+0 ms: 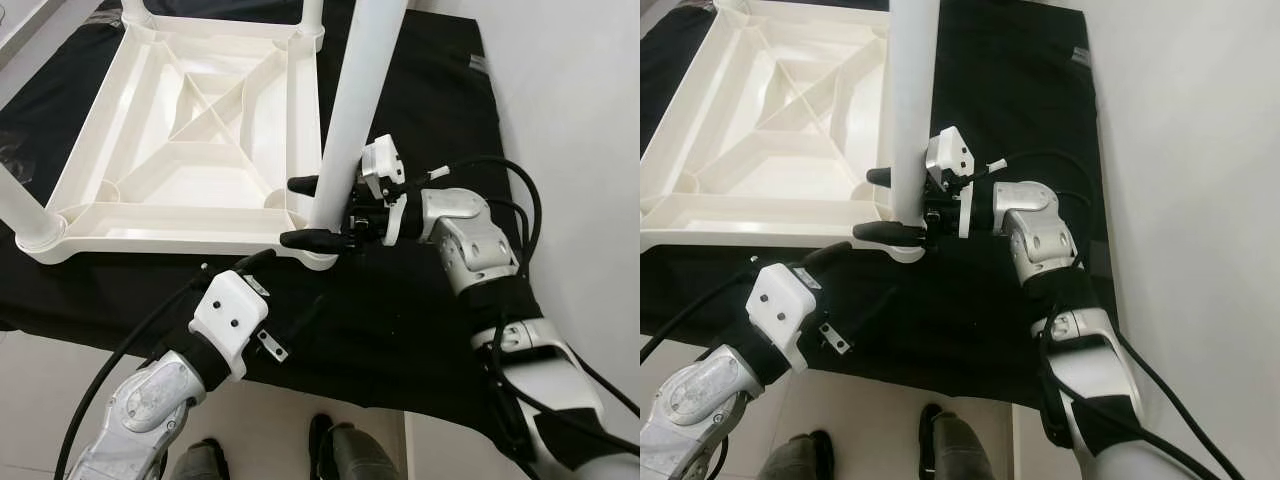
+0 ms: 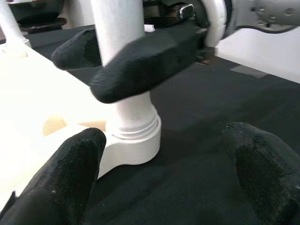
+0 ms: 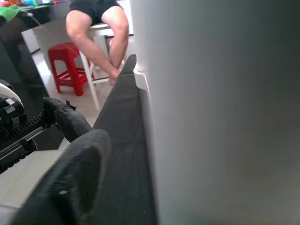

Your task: Building children table

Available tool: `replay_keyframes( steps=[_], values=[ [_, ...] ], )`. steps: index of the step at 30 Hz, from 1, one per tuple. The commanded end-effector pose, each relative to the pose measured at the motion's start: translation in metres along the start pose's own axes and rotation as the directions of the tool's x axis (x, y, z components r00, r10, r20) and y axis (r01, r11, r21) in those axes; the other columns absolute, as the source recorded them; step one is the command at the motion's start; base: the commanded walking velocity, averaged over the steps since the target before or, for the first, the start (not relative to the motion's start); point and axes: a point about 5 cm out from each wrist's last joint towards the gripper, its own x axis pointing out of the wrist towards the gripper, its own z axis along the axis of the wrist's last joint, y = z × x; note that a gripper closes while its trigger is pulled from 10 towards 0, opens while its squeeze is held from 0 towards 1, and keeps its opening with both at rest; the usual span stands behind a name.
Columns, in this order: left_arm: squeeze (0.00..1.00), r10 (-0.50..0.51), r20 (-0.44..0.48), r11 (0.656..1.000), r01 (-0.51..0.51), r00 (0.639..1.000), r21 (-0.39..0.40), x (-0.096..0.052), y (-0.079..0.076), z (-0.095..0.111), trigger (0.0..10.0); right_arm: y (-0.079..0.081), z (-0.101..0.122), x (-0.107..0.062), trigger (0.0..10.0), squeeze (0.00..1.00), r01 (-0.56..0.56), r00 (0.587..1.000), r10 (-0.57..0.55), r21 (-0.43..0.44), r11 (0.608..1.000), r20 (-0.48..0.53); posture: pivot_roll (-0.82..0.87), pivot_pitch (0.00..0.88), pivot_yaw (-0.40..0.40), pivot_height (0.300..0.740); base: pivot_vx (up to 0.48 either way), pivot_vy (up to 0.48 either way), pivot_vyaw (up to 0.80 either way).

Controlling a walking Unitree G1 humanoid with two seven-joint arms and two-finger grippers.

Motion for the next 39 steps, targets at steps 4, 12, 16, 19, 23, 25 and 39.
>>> replay_keyframes(
  steps=[4,12,16,19,23,25,39],
  values=[
    [0.00,-0.010,-0.014,1.000,0.010,1.000,-0.004,-0.001,-0.003,-0.003,10.0,0.001,-0.011,0.004,0.0,0.00,-0.033,0.999,0.033,0.043,0.999,-0.006,0.12,0.242,-0.130,0.740,0.000,0.000,0.00],
    [0.00,-0.013,-0.016,1.000,0.013,1.000,-0.010,-0.002,-0.005,-0.003,10.0,-0.002,-0.019,-0.008,0.0,0.00,0.024,1.000,-0.023,0.031,0.999,-0.011,0.11,0.253,-0.131,0.740,0.000,0.000,0.00],
    [0.00,-0.015,-0.019,1.000,0.014,1.000,-0.013,-0.003,-0.005,-0.003,10.0,-0.006,-0.032,-0.019,0.0,0.00,0.259,0.965,-0.258,0.020,0.966,-0.057,0.11,0.263,-0.134,0.740,0.000,0.000,0.00],
    [0.00,-0.016,-0.025,1.000,0.015,1.000,-0.015,-0.005,-0.005,-0.004,10.0,0.003,-0.051,-0.022,0.0,0.00,0.536,0.844,-0.531,0.077,0.841,-0.077,0.10,0.270,-0.134,0.740,0.000,0.000,0.00],
    [0.00,-0.029,-0.033,0.999,0.029,0.999,-0.022,-0.006,-0.005,-0.005,10.0,0.043,-0.090,-0.028,0.0,0.00,0.895,0.444,-0.853,0.085,0.438,-0.276,0.09,0.296,-0.116,0.740,0.000,0.000,0.00],
    [0.00,-0.035,-0.034,0.999,0.034,0.999,-0.023,-0.006,-0.006,-0.005,10.0,0.058,-0.094,-0.026,0.0,0.00,0.907,0.416,-0.860,0.077,0.413,-0.295,0.09,0.296,-0.116,0.740,0.000,0.000,0.00],
    [0.00,-0.038,-0.028,0.999,0.037,0.999,-0.025,-0.003,-0.008,-0.004,10.0,0.049,-0.062,0.013,10.0,1.00,0.811,0.584,-0.788,0.166,0.561,-0.195,0.10,0.276,-0.129,0.740,0.000,0.000,0.00]
  ],
)
